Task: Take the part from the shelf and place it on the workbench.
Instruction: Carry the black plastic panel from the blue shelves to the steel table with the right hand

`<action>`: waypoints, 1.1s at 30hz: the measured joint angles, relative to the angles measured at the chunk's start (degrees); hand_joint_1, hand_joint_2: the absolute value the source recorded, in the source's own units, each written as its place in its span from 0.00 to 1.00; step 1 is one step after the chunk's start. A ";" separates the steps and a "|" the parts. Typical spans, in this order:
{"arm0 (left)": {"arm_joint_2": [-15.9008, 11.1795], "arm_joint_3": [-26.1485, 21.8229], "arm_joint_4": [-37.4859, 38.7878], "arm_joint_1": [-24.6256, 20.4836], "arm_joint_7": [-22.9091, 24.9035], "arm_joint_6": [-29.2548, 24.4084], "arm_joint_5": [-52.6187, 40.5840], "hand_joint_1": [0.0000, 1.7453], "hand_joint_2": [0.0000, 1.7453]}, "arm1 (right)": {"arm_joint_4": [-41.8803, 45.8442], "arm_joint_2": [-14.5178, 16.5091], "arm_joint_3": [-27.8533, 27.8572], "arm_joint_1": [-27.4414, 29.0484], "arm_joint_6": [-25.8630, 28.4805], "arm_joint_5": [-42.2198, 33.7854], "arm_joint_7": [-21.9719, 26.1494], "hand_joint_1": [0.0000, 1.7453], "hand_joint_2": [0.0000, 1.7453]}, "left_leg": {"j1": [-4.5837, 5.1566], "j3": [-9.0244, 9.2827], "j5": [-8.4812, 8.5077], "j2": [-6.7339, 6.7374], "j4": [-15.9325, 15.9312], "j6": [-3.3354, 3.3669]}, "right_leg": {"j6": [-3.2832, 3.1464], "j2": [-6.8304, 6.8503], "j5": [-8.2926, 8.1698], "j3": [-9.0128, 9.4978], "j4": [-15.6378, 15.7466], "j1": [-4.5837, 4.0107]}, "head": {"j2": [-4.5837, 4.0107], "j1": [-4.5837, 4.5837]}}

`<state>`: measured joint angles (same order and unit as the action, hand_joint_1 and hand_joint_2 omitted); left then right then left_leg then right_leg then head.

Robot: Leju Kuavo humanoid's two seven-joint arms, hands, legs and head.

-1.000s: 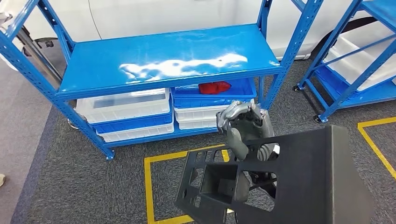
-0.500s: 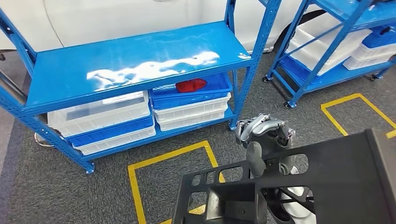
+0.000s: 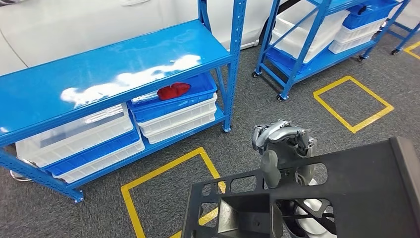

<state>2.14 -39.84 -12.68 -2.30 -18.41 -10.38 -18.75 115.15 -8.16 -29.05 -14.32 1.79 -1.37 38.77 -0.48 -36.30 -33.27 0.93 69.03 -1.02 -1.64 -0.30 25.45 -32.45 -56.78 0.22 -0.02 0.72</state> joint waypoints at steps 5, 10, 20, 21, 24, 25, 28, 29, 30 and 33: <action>0.30 0.15 0.00 -0.29 0.33 0.87 -2.43 0.00 0.00 | -6.75 0.50 2.05 -9.74 -0.48 -2.55 -4.16 1.00 1.00 | -0.44 0.46 4.20 -1.73 -2.36 -0.12 | 0.28 -3.94 -0.12 -0.63 -1.00 0.07 | 0.00 0.00; 0.65 0.52 0.00 -0.77 0.44 1.80 -3.35 0.00 0.00 | -13.81 2.11 4.27 -16.72 0.91 1.30 -5.98 1.00 1.00 | -0.59 3.61 7.01 -4.14 -10.54 0.81 | 2.17 -6.60 -0.57 -2.04 -1.62 0.23 | 0.00 0.00; 1.43 1.09 0.00 -0.82 0.29 2.22 -3.98 0.00 0.00 | -24.92 4.01 6.40 -23.90 5.33 6.85 -6.94 1.00 1.00 | -0.50 3.77 7.33 2.57 -11.33 2.15 | 3.62 1.23 2.01 -7.10 -11.30 0.49 | 0.00 -0.02; 1.52 1.09 0.00 -0.85 0.18 2.27 -4.05 0.00 0.00 | -25.40 4.13 6.48 -24.47 5.67 7.23 -6.94 1.00 1.00 | -0.37 3.96 7.17 3.11 -11.31 1.97 | 3.24 2.61 0.41 -4.86 -6.88 0.14 | 0.00 -0.02; 1.70 1.13 0.00 -0.87 -0.20 2.21 -4.44 0.00 0.00 | -25.88 4.62 6.58 -25.16 6.28 7.61 -6.92 1.00 1.00 | -0.01 4.32 6.77 4.63 -11.33 1.18 | 1.97 4.31 -0.78 -2.30 -1.18 -0.79 | 0.00 -0.02; 1.73 1.15 0.00 -0.92 -0.28 2.18 -4.62 0.00 0.00 | -25.87 4.74 6.58 -25.09 6.39 7.62 -6.93 1.00 1.00 | 0.06 4.47 6.69 5.24 -11.41 0.88 | 1.62 3.53 -0.92 -2.40 -1.08 -0.77 | 0.00 -0.02; 1.76 1.25 0.00 -1.05 -0.32 2.16 -5.10 0.00 0.00 | -25.28 4.84 6.60 -24.65 6.47 7.63 -7.00 1.00 1.00 | -0.13 3.80 4.66 3.21 -9.09 0.04 | 0.61 1.62 -1.35 -2.19 -0.42 -0.17 | 0.00 -0.02; 1.76 1.26 0.00 -1.02 -0.30 2.16 -5.18 0.00 0.00 | -25.07 4.93 6.59 -24.49 6.46 7.65 -7.02 1.00 1.00 | -0.28 2.50 2.95 1.58 -6.19 -0.14 | 0.36 1.01 -1.46 -2.11 -0.29 0.04 | 0.00 -0.02; 1.77 1.27 0.00 -0.91 -0.24 2.16 -5.22 0.00 0.00 | -24.98 5.04 6.58 -24.32 6.45 7.67 -7.03 1.00 1.00 | -0.32 0.71 1.03 0.39 -2.27 -0.27 | 0.20 0.33 -1.49 -2.13 -0.28 0.07 | 0.00 -0.01; 1.78 1.27 0.00 -0.60 0.26 2.09 -5.20 0.00 0.00 | -24.82 5.22 6.54 -23.32 6.39 7.68 -7.04 1.00 1.00 | -0.36 -3.55 -0.65 -0.44 5.59 -0.58 | 0.14 -2.04 -1.48 -2.10 -0.38 0.02 | 0.00 -0.01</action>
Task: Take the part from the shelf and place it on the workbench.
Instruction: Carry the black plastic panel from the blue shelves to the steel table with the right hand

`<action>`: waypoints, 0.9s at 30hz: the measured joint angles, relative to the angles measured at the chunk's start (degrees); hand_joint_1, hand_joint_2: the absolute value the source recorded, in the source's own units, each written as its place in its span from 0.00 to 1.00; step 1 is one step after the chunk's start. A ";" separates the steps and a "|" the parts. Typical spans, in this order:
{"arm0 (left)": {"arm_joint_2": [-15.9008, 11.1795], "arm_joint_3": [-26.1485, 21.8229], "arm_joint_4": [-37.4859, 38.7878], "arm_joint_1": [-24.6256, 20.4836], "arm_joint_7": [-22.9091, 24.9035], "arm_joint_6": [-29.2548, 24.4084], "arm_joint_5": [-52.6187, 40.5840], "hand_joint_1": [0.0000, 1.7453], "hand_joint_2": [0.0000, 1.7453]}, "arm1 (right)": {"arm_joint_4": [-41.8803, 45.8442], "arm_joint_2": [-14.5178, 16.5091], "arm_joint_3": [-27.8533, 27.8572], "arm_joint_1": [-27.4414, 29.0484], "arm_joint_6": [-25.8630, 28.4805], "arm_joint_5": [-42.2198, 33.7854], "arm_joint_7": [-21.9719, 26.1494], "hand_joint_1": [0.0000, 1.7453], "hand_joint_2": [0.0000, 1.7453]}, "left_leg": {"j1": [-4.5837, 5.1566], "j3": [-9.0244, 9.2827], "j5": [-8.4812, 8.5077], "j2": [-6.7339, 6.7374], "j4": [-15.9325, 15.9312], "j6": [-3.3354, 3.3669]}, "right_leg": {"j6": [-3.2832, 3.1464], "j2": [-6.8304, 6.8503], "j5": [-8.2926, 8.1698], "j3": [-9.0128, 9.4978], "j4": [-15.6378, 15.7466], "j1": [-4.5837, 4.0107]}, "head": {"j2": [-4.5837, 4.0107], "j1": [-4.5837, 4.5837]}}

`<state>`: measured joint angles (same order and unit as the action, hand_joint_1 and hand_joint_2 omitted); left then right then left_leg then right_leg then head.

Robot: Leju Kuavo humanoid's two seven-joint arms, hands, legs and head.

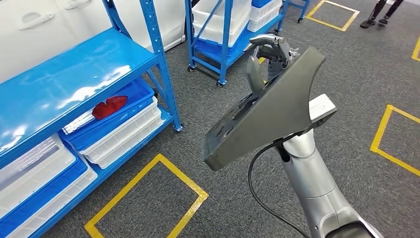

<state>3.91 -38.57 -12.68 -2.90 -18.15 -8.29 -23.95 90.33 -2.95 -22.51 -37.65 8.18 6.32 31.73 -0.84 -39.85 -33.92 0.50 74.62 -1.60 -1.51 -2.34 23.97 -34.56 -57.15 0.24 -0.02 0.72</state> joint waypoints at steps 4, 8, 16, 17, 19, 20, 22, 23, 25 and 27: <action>-0.01 0.00 0.02 0.05 0.31 -0.19 -0.08 0.00 0.00 | 0.51 0.18 -0.05 0.51 -0.13 0.03 -0.03 1.00 1.00 | -0.50 4.83 7.70 -3.21 -12.66 0.31 | 0.66 -3.31 0.40 -0.12 -0.85 0.07 | 0.00 -0.01; 0.11 0.03 0.07 -0.11 0.38 -0.61 -0.29 0.00 0.00 | 0.98 0.33 -0.08 0.67 -0.19 0.44 -0.33 1.00 1.00 | -0.54 6.36 8.12 -3.60 -16.07 1.31 | 2.20 -5.71 0.23 -1.03 -1.11 0.34 | 0.00 -0.01; 0.34 -0.02 0.07 -0.09 0.62 -3.52 -0.06 0.00 0.00 | 1.54 0.28 0.02 0.56 -0.19 0.83 -0.65 1.00 1.00 | -0.24 6.82 8.07 2.25 -16.61 2.81 | 3.67 2.22 5.98 -8.75 -16.42 0.50 | 0.00 -0.02; 0.41 -0.07 0.07 -0.13 0.64 -3.99 0.12 0.00 0.00 | 1.50 0.25 0.07 0.51 -0.20 0.82 -0.69 1.00 1.00 | -0.21 6.96 7.94 2.90 -16.58 2.72 | 3.49 2.69 4.07 -6.97 -12.99 0.47 | 0.00 -0.02; 0.58 -0.18 0.07 -0.19 0.65 -4.81 0.32 0.00 0.00 | 1.43 0.19 0.15 0.20 -0.22 0.79 -0.72 1.00 1.00 | 0.01 7.34 7.64 4.07 -16.57 2.38 | 2.71 5.11 1.03 -2.58 -4.55 -0.03 | 0.00 -0.02; 0.66 -0.24 0.07 -0.21 0.66 -5.05 0.34 0.00 0.00 | 1.40 0.19 0.16 -0.03 -0.24 0.76 -0.73 1.00 1.00 | 0.13 7.50 7.51 4.58 -16.60 2.14 | 2.28 6.01 0.37 -1.27 -1.97 -0.33 | 0.00 -0.02; 0.75 -0.31 0.07 -0.29 0.76 -4.84 0.33 0.00 0.00 | 1.25 0.17 0.26 -0.41 -0.26 0.70 -0.74 1.00 1.00 | 0.31 7.80 7.35 5.67 -16.79 1.57 | 1.58 5.86 0.27 -0.92 -0.94 -0.73 | 0.00 -0.02; 0.79 -0.33 0.07 -0.35 0.82 -4.48 0.31 0.00 0.00 | 1.17 0.16 0.32 -0.55 -0.27 0.68 -0.74 1.00 1.00 | 0.34 7.99 7.26 6.14 -16.91 1.26 | 1.25 5.16 0.17 -0.91 -0.77 -0.64 | 0.00 -0.01; 0.83 -0.33 0.07 -0.44 1.14 -3.55 0.18 0.00 0.00 | 1.00 0.14 0.40 -0.90 -0.29 0.68 -0.70 1.00 1.00 | 0.22 7.77 6.06 4.64 -15.69 0.71 | 0.55 3.89 -0.22 -0.64 -0.12 -0.25 | 0.00 0.00; 0.83 -0.35 0.08 -0.36 1.70 -2.97 0.04 0.00 0.00 | 0.86 0.15 0.38 -1.31 -0.39 0.68 -0.68 1.00 1.00 | 0.03 5.48 2.84 1.50 -10.28 0.44 | 0.08 2.66 -0.51 -0.44 0.29 0.03 | 0.00 -0.01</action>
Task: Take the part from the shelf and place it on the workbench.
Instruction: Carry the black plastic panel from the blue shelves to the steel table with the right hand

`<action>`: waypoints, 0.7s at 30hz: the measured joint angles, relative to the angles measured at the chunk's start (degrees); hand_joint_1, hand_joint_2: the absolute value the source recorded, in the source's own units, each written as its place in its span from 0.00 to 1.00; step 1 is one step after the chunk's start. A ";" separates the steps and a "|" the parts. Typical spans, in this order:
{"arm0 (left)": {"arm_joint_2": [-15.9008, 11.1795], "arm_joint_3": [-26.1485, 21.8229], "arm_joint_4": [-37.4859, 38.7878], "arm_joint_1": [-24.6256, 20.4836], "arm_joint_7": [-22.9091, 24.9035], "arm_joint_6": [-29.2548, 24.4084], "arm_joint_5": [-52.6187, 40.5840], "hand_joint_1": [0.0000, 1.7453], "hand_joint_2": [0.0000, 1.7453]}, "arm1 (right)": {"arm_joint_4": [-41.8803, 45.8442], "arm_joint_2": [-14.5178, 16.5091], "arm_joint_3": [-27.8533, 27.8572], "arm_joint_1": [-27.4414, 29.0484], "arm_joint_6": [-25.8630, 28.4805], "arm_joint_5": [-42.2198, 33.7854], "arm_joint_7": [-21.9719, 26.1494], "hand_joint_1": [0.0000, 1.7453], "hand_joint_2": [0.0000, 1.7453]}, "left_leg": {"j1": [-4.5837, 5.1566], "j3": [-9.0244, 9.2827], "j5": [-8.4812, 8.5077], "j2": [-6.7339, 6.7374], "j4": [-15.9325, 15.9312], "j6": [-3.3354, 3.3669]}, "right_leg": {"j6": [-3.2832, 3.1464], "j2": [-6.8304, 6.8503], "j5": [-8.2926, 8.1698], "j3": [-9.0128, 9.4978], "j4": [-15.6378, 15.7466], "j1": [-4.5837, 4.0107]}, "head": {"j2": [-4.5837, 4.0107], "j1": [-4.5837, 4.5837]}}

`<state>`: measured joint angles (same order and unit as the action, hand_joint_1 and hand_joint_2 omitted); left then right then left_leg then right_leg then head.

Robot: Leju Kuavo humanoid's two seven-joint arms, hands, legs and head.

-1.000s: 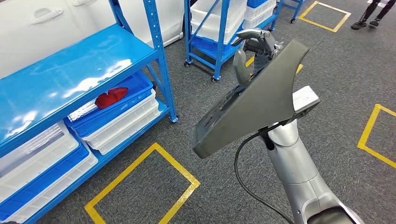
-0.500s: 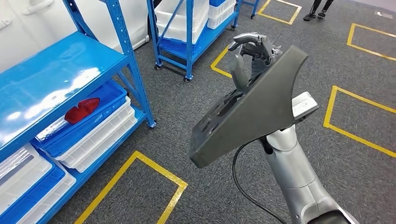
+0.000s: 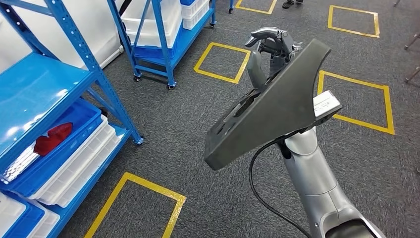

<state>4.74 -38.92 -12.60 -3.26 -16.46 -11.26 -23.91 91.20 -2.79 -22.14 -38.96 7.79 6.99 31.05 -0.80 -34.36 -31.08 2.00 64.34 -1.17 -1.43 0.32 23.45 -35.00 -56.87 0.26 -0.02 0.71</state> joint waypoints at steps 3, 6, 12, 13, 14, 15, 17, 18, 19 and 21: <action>-0.02 -0.28 0.03 0.45 1.03 0.29 0.19 0.00 0.00 | -0.15 -0.01 -0.03 0.10 0.04 -0.10 -0.02 1.00 1.00 | -0.03 -4.91 -3.32 -1.47 9.64 -0.10 | -0.15 -2.36 0.01 -0.09 -0.18 -0.09 | 0.00 0.01; -0.15 -0.88 0.03 0.58 2.01 0.33 0.25 0.00 0.00 | -0.09 -0.06 0.02 0.25 0.30 -0.39 -0.04 1.00 1.00 | -0.22 -2.91 1.98 -2.55 3.58 -0.03 | 0.10 -4.92 0.19 -0.16 -0.71 -0.02 | 0.00 0.02; -0.36 -1.29 0.03 0.40 2.73 0.60 -0.24 0.00 0.00 | 0.61 -0.54 0.87 1.08 0.39 -0.85 -0.19 1.00 1.00 | -0.41 1.06 4.94 -4.82 -5.55 1.10 | 2.11 -8.10 0.37 -1.41 -1.81 0.24 | 0.00 0.00; -0.39 -1.29 0.03 0.36 2.75 0.69 -0.27 0.00 0.00 | 0.74 -0.71 1.06 1.20 0.39 -0.85 -0.18 1.00 1.00 | -0.44 1.18 5.08 -4.14 -5.78 1.52 | 2.43 -6.97 0.84 -1.77 -2.52 0.23 | 0.00 0.00; -0.42 -1.30 0.03 0.35 2.75 0.77 -0.31 0.00 0.00 | 0.83 -0.86 1.20 1.24 0.40 -0.85 -0.17 1.00 1.00 | -0.47 1.29 5.18 -3.43 -6.01 1.88 | 2.71 -5.29 1.91 -2.62 -4.30 0.17 | 0.00 0.00; -0.45 -1.30 0.03 0.39 2.75 0.83 -0.34 0.00 0.00 | 0.92 -0.97 1.29 1.28 0.40 -0.85 -0.17 1.00 1.00 | -0.44 1.37 5.22 -2.65 -6.14 2.18 | 2.95 -3.31 3.50 -4.06 -7.30 0.16 | 0.00 -0.01; -0.51 -1.33 0.03 0.54 2.76 0.87 -0.38 0.00 0.00 | 0.97 -1.05 1.35 1.54 0.40 -0.85 -0.16 1.00 1.00 | -0.23 1.39 5.09 -1.11 -6.15 2.44 | 3.37 -1.15 6.76 -7.96 -14.95 0.31 | 0.00 -0.01; -0.52 -1.34 0.04 0.61 2.78 0.91 -0.39 0.00 0.00 | 0.97 -1.08 1.35 1.77 0.40 -0.86 -0.16 1.00 1.00 | -0.18 1.42 5.00 -0.32 -6.14 2.46 | 3.49 -0.85 7.34 -9.28 -17.42 0.44 | 0.00 -0.01; -0.54 -1.36 0.04 0.62 2.78 1.01 -0.45 0.00 0.00 | 0.98 -1.12 1.35 1.96 0.40 -0.88 -0.16 1.00 1.00 | -0.15 1.49 4.89 0.45 -6.13 2.42 | 3.52 -0.65 6.84 -9.45 -17.69 0.52 | 0.00 -0.01; -0.55 -1.36 0.03 0.59 2.72 1.32 -0.65 0.00 0.00 | 1.02 -1.27 1.40 2.07 0.40 -0.95 -0.17 1.00 1.00 | -0.12 1.85 4.59 1.76 -6.14 2.23 | 3.23 0.38 3.48 -6.35 -11.87 0.46 | 0.00 -0.01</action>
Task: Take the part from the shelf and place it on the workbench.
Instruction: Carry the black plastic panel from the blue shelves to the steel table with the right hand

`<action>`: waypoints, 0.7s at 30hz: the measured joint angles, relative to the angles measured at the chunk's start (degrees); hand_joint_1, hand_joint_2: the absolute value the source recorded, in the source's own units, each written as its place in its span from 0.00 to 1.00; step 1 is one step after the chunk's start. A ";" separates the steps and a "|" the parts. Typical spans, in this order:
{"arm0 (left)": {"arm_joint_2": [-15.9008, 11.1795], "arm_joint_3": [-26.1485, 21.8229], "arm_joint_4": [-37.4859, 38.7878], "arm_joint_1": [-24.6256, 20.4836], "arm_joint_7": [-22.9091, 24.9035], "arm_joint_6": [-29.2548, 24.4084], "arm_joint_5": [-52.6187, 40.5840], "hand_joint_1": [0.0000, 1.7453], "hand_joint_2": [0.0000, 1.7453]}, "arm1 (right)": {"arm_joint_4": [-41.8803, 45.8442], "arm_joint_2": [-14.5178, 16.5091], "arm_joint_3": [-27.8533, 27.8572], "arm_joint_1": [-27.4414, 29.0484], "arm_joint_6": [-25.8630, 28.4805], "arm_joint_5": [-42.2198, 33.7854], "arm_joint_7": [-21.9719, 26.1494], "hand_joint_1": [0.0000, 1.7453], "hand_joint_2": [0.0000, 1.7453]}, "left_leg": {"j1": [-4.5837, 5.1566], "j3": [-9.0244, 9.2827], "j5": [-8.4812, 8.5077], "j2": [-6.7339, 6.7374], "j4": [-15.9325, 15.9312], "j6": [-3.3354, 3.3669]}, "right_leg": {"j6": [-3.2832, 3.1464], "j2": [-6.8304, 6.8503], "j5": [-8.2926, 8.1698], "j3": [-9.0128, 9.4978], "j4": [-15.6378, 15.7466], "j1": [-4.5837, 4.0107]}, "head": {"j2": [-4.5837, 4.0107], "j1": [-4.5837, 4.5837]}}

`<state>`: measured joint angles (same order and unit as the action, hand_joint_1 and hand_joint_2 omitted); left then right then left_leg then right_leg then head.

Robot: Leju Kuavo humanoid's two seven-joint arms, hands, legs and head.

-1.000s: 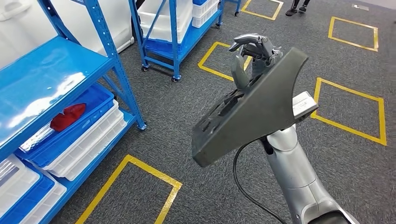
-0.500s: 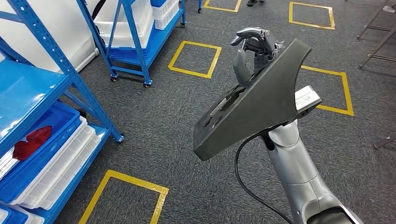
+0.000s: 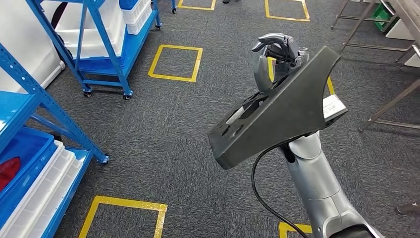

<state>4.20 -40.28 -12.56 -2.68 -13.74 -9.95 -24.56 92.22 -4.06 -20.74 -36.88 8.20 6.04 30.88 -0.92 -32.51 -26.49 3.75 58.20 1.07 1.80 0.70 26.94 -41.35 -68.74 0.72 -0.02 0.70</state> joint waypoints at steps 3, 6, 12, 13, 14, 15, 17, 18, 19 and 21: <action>-0.03 0.01 -0.01 -0.05 -0.36 0.81 -0.48 0.00 0.00 | 0.30 -0.22 0.13 -0.04 0.03 -0.33 -0.01 1.00 1.00 | 0.39 0.69 -0.57 1.62 -0.06 -0.74 | -1.22 3.65 -2.87 5.08 9.69 -1.00 | 0.00 0.00; -0.09 0.05 0.00 -0.22 -0.61 1.41 -0.97 0.00 0.00 | 0.56 -0.57 0.42 0.24 0.08 -1.02 0.20 1.00 1.00 | 0.55 1.28 -1.03 3.07 -0.38 -1.61 | -2.06 2.28 -2.94 5.34 10.66 -1.13 | 0.00 0.01; -0.21 -0.01 0.04 0.04 -0.59 1.49 -0.79 0.00 0.00 | 0.85 -0.86 0.61 0.70 -0.26 -1.73 1.00 1.00 1.00 | 0.20 -6.00 -8.50 -3.18 15.23 -2.63 | -3.37 -2.00 -3.38 5.98 11.54 -0.62 | 0.00 0.01; -0.21 -0.03 0.04 0.15 -0.56 1.34 -0.84 0.00 0.00 | 0.85 -0.85 0.56 0.75 -0.32 -1.82 1.00 1.00 1.00 | 0.19 -7.02 -8.17 -3.34 16.55 -2.67 | -3.37 -2.91 -3.37 6.02 11.49 -0.64 | 0.00 0.01; -0.22 -0.04 0.04 0.20 -0.59 1.25 -0.96 0.00 0.00 | 0.85 -0.84 0.52 0.76 -0.34 -1.91 0.98 1.00 1.00 | 0.17 -6.90 -6.64 -3.44 15.43 -2.66 | -3.32 -3.78 -3.33 6.10 11.40 -0.62 | 0.00 0.01; -0.22 -0.04 0.04 0.20 -0.69 1.21 -1.11 0.00 0.00 | 0.89 -0.84 0.51 0.74 -0.33 -2.03 0.94 1.00 1.00 | 0.09 -5.68 -4.19 -3.86 12.02 -2.61 | -3.19 -4.65 -3.24 6.19 11.27 -0.57 | 0.00 0.01; -0.22 -0.04 0.04 0.16 -0.93 1.26 -1.37 0.00 0.00 | 0.98 -0.84 0.50 0.67 -0.28 -2.41 0.87 1.00 1.00 | -0.25 -2.48 -0.24 -6.30 4.01 -2.41 | -2.75 -6.15 -2.98 6.13 10.81 -0.51 | 0.00 0.00; -0.22 -0.03 0.05 0.13 -0.95 1.31 -1.50 0.00 0.00 | 1.02 -0.84 0.50 0.65 -0.25 -2.63 0.87 1.00 1.00 | -0.35 -1.42 0.63 -7.39 1.47 -2.27 | -2.42 -6.82 -2.92 5.94 10.59 -0.48 | 0.00 0.00; -0.22 -0.03 0.05 0.09 -0.92 1.33 -1.61 0.00 0.00 | 1.07 -0.84 0.49 0.66 -0.23 -2.85 0.92 1.00 1.00 | -0.34 -1.01 0.66 -8.02 0.48 -2.06 | -2.06 -7.41 -2.92 5.69 10.47 -0.41 | 0.00 0.01; -0.19 -0.02 0.06 -0.07 -0.85 1.28 -1.78 0.00 0.00 | 1.37 -0.88 0.52 0.72 -0.22 -3.18 1.09 1.00 1.00 | -0.18 -0.81 0.66 -7.08 0.16 -1.39 | -1.23 -8.65 -3.11 5.33 10.52 -0.19 | 0.00 0.01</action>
<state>4.01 -40.30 -12.50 -2.75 -14.59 -8.67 -26.34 93.59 -4.95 -20.22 -36.16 7.98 2.87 31.97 -1.10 -33.32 -25.83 -3.33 58.36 -0.33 0.57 -7.95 23.83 -36.02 -58.22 0.53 -0.02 0.70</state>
